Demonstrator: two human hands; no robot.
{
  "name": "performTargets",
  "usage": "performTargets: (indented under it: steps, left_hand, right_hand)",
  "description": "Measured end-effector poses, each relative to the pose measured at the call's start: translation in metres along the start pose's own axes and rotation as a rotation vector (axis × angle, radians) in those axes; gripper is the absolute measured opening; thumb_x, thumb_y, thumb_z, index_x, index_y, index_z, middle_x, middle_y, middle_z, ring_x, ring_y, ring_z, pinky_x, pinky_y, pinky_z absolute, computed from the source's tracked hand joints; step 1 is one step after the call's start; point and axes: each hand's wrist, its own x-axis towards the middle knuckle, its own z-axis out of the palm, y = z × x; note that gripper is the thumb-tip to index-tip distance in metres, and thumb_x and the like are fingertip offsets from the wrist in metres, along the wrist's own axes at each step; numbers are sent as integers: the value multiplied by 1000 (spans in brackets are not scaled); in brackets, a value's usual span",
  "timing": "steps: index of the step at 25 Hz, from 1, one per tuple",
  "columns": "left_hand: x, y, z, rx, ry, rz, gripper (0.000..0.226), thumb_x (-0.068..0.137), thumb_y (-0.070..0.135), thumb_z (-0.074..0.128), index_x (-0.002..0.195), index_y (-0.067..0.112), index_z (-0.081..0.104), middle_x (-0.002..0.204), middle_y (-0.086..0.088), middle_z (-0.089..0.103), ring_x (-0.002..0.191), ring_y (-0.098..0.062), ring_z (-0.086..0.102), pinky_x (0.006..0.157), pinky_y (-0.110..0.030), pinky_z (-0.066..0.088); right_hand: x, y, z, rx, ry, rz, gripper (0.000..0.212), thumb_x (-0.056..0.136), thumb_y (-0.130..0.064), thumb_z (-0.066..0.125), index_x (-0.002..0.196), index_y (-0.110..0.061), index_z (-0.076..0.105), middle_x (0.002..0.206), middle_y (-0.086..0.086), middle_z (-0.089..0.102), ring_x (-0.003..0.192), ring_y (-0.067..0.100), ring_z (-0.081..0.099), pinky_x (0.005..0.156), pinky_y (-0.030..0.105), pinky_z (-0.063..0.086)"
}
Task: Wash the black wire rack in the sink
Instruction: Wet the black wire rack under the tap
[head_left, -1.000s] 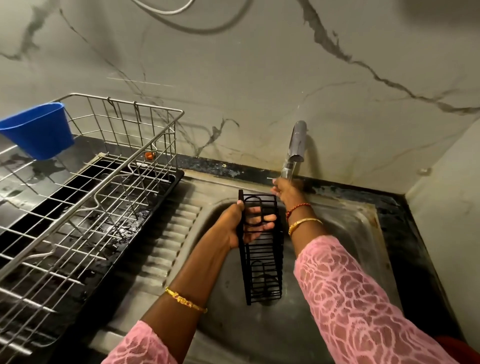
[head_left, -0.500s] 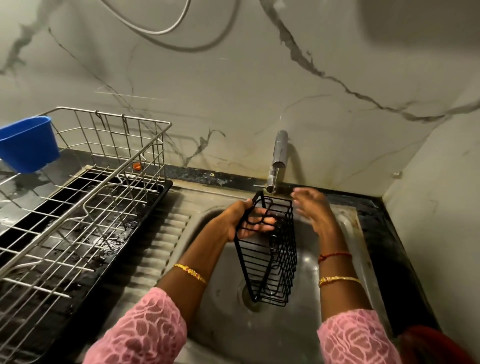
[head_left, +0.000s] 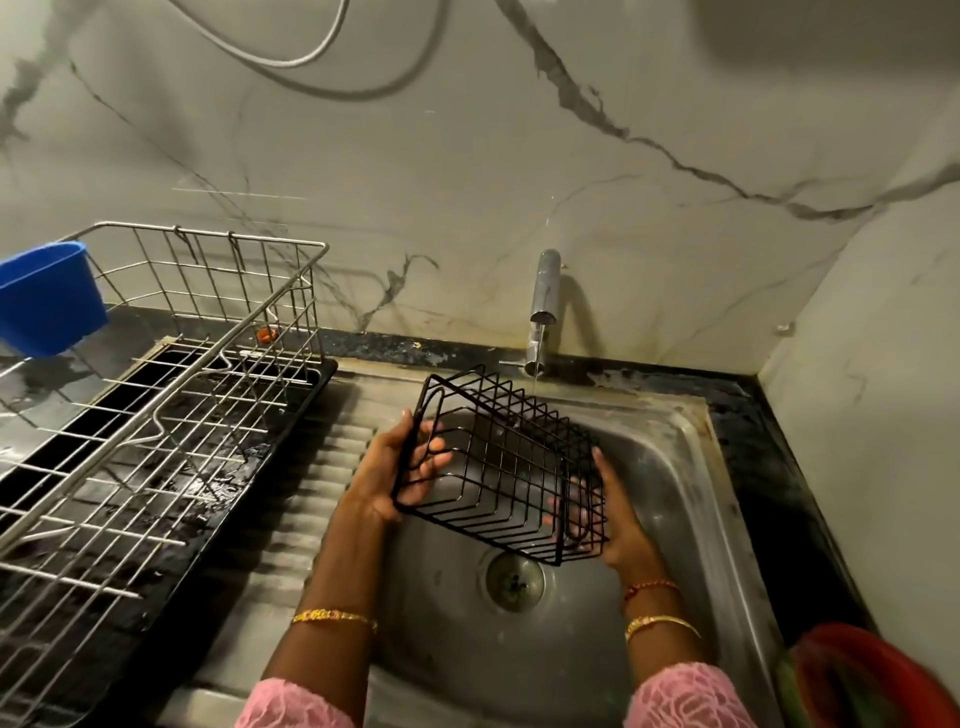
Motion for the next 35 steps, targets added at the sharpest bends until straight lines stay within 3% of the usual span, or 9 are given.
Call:
performTargets:
  steps: [4,7,9,13,16,22,27,31,35]
  left_hand:
    - [0,-6,-25,147,43,42,49,88,64,35,79,20,56,52,5,53,37,-7,51,35,-12,35]
    - [5,-13,-37,312,194,-11,70,88,73,23,85,17,63,69,-4,69,67,-18,70,60,-26,47]
    - [4,-24,-40,272,169,-94,77,87,75,14,87,14,61,81,-8,68,76,-22,63,68,-31,42]
    - [10,-63,-53,57,147,-300,71,88,74,14,97,23,63,96,-9,69,88,-31,60,85,-47,40]
    - [20,-89,-51,-178,134,-339,63,90,67,19,108,22,59,111,-18,61,88,-40,64,75,-65,48]
    - [35,-131,-34,-439,196,-311,70,95,60,15,99,5,59,106,-27,59,98,-47,52,58,-65,50]
    - [42,-139,-31,-422,235,-342,55,99,46,21,96,3,56,92,-28,62,89,-43,53,48,-54,55]
    - [55,-138,-31,-287,259,-340,60,96,52,23,125,8,51,119,-25,54,101,-43,54,78,-53,48]
    - [66,-107,-27,4,224,-445,66,87,62,33,117,10,59,123,-18,56,108,-38,53,86,-47,46]
  right_hand:
    - [-2,-20,16,-157,-48,-26,75,59,-77,63,113,-25,61,119,7,63,106,28,61,86,46,50]
    - [-17,-44,28,-291,-110,-166,80,66,-77,57,124,-22,56,112,2,64,98,20,61,85,39,49]
    - [-24,-68,37,-433,-105,-273,81,64,-79,58,122,-22,57,104,-1,66,92,18,61,84,38,49]
    - [-36,-114,71,-750,-91,-490,67,72,-65,59,126,-26,54,122,3,59,102,19,56,80,32,48]
    - [-40,-132,93,-897,-148,-569,77,71,-59,66,136,-24,43,147,8,36,129,28,41,103,47,35]
    - [-48,-137,122,-1155,-167,-662,80,66,-57,73,136,-29,43,151,6,29,136,27,33,107,44,31]
    - [-44,-130,116,-1119,-276,-738,72,64,-65,70,127,-36,52,144,-3,42,129,18,42,104,39,37]
    - [-32,-119,88,-775,-204,-785,34,82,-42,66,114,-30,64,123,-7,60,115,10,53,94,28,44]
    - [-22,-117,40,-645,-20,-737,30,91,-22,57,121,-18,60,115,-5,60,108,9,54,80,14,43]
